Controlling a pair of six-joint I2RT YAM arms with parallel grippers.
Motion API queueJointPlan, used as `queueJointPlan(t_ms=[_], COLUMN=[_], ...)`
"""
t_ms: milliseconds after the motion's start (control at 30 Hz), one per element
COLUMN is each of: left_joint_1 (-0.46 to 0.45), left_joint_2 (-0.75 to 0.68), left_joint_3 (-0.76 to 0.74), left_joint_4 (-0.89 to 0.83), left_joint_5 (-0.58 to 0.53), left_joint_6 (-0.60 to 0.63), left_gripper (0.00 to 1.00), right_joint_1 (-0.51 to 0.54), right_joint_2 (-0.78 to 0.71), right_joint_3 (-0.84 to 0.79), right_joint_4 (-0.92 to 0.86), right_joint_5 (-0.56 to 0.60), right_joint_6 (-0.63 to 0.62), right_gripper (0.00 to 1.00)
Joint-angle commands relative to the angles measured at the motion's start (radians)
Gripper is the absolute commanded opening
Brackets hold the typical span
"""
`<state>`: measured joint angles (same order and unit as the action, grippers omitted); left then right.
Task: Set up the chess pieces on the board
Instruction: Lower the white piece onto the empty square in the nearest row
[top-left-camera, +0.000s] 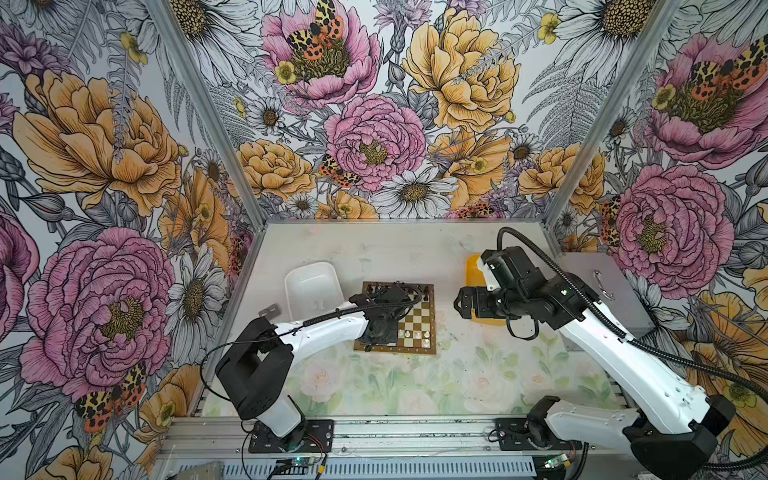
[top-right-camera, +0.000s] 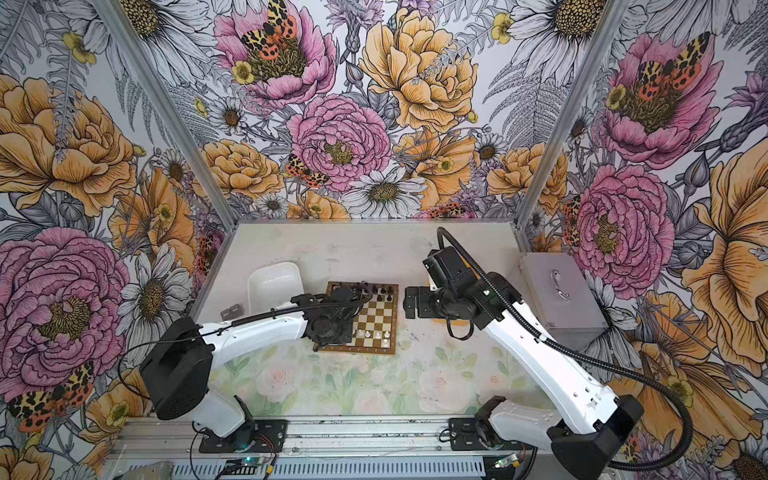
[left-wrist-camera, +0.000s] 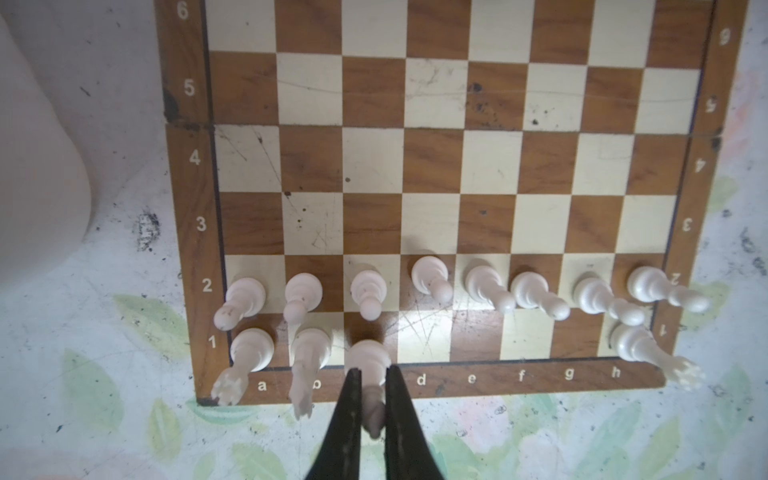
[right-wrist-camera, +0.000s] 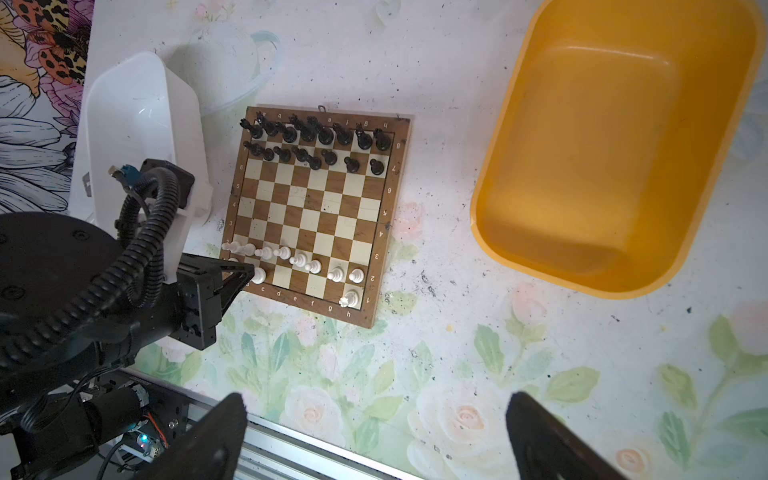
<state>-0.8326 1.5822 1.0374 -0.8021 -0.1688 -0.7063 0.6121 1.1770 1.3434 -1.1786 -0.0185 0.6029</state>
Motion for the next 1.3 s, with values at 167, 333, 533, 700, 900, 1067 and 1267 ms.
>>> queueJointPlan(t_ms=[167, 333, 533, 700, 900, 1067, 1267], left_joint_1=[0.016, 0.018, 0.020, 0.018, 0.015, 0.012, 0.010], left_joint_2=[0.014, 0.019, 0.017, 0.011, 0.006, 0.008, -0.009], left_joint_3=[0.000, 0.003, 0.000, -0.009, -0.010, -0.011, -0.012], left_joint_4=[0.034, 0.036, 0.040, 0.038, 0.037, 0.037, 0.034], left_joint_5=[0.016, 0.015, 0.022, 0.025, 0.029, 0.028, 0.021], left_joint_6=[0.022, 0.028, 0.028, 0.022, 0.021, 0.020, 0.011], left_gripper=[0.10, 0.12, 0.12, 0.12, 0.16, 0.16, 0.27], right_joint_1=[0.002, 0.000, -0.003, -0.006, -0.008, -0.011, -0.013], right_joint_2=[-0.011, -0.012, -0.016, -0.016, -0.014, -0.016, -0.026], right_joint_3=[0.018, 0.023, 0.025, 0.022, 0.023, 0.023, 0.016], right_joint_4=[-0.021, -0.027, -0.033, -0.036, -0.037, -0.039, -0.040], right_joint_5=[0.021, 0.025, 0.029, 0.029, 0.029, 0.029, 0.027], right_joint_6=[0.000, -0.002, -0.003, -0.003, -0.012, -0.017, -0.018], right_gripper=[1.00, 1.00, 1.00, 1.00, 1.00, 1.00, 1.00])
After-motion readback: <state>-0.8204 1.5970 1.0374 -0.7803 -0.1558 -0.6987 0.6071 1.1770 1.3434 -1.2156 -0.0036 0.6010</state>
